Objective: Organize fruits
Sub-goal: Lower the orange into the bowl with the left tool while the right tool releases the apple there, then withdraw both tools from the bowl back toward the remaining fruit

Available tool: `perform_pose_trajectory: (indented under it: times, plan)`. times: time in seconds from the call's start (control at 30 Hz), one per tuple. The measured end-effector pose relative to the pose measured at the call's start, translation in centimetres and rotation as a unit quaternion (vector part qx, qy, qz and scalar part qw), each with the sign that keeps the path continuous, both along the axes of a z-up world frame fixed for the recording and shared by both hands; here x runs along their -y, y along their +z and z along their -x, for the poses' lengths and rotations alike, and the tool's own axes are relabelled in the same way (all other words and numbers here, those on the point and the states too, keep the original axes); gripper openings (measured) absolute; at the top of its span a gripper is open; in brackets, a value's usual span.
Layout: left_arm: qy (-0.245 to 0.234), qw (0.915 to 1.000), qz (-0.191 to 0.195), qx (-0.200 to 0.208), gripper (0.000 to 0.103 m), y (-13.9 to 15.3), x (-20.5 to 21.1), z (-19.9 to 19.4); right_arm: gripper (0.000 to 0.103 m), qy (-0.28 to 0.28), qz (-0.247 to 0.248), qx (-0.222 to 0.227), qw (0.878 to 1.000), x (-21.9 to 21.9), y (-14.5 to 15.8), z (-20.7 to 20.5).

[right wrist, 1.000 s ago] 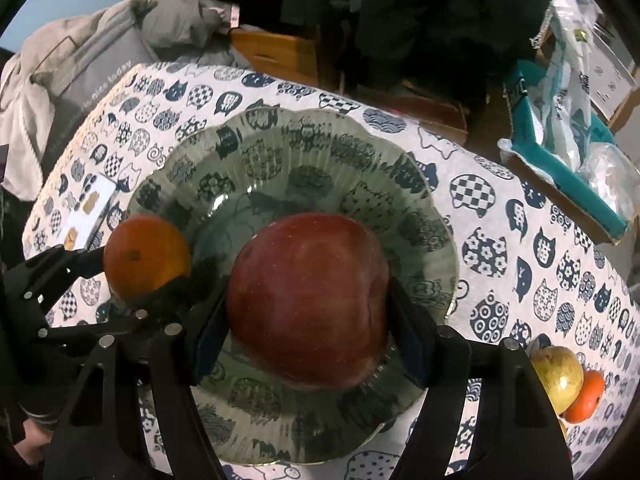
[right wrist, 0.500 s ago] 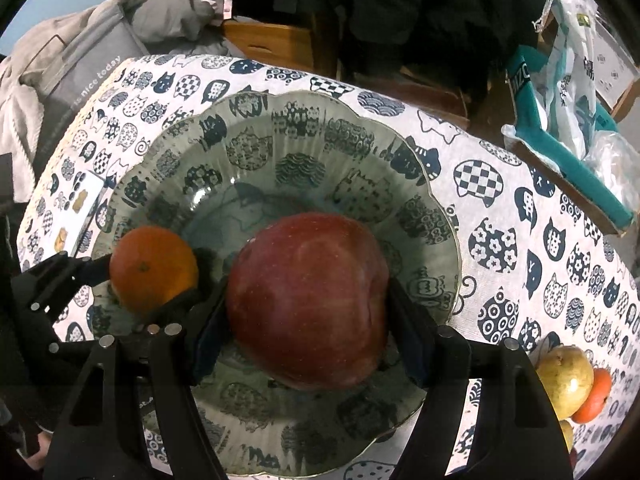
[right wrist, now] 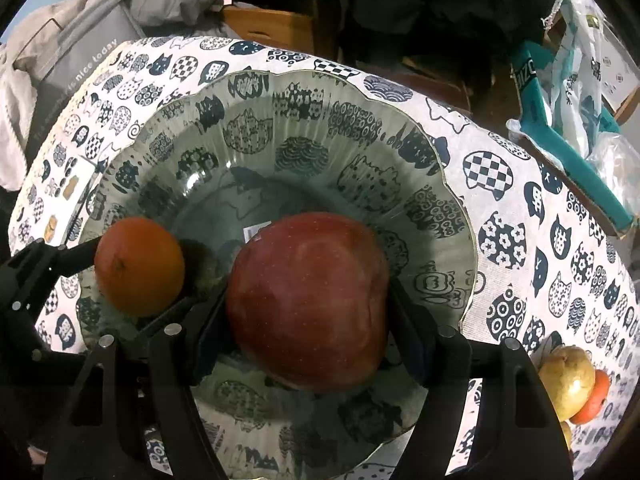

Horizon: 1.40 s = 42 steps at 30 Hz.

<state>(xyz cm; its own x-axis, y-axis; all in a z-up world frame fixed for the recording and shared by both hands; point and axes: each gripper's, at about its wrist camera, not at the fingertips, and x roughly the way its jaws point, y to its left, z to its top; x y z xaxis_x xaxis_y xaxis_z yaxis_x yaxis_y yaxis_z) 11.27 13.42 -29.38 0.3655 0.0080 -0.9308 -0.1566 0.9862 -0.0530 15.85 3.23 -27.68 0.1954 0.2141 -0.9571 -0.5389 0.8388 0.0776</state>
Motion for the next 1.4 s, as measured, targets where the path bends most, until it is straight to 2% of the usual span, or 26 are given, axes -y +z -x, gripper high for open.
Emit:
perform_pose_trajectory:
  times: [0.33,0.57,0.63,0.73,0.8,0.9,1.17,1.4]
  plan:
    - [0.007,0.9999,0.009,0.004,0.086,0.9,-0.4,0.6,0.074,-0.009,-0.021,-0.013,1.0,0.3,0.3,-0.2]
    - [0.013,0.9997,0.018,0.013,0.086,2.0,-0.5,0.9,0.074,-0.017,-0.061,-0.01,0.998,0.8,1.2,0.0]
    - [0.011,0.9996,0.018,0.017,0.086,2.4,-0.4,1.0,0.075,-0.018,-0.082,0.001,0.996,0.9,2.3,-0.1]
    - [0.012,0.9997,0.002,0.019,0.086,3.2,-0.3,1.4,0.075,-0.021,-0.085,0.013,0.996,0.9,3.7,-0.2]
    - [0.01,0.9993,0.013,0.033,0.086,3.8,-0.3,1.9,0.074,-0.033,-0.089,0.024,0.995,1.3,4.8,-0.3]
    - [0.012,0.9992,0.003,0.037,0.086,4.9,-0.1,2.3,0.074,-0.045,-0.088,0.041,0.994,2.0,6.5,-0.3]
    - [0.02,0.995,0.017,0.096,0.086,10.4,-0.2,4.4,0.074,-0.073,-0.072,0.124,0.987,4.7,13.2,1.2]
    - [0.019,0.9882,0.026,0.149,0.088,15.2,0.3,6.5,0.074,-0.085,-0.07,0.215,0.97,8.2,20.0,5.0]
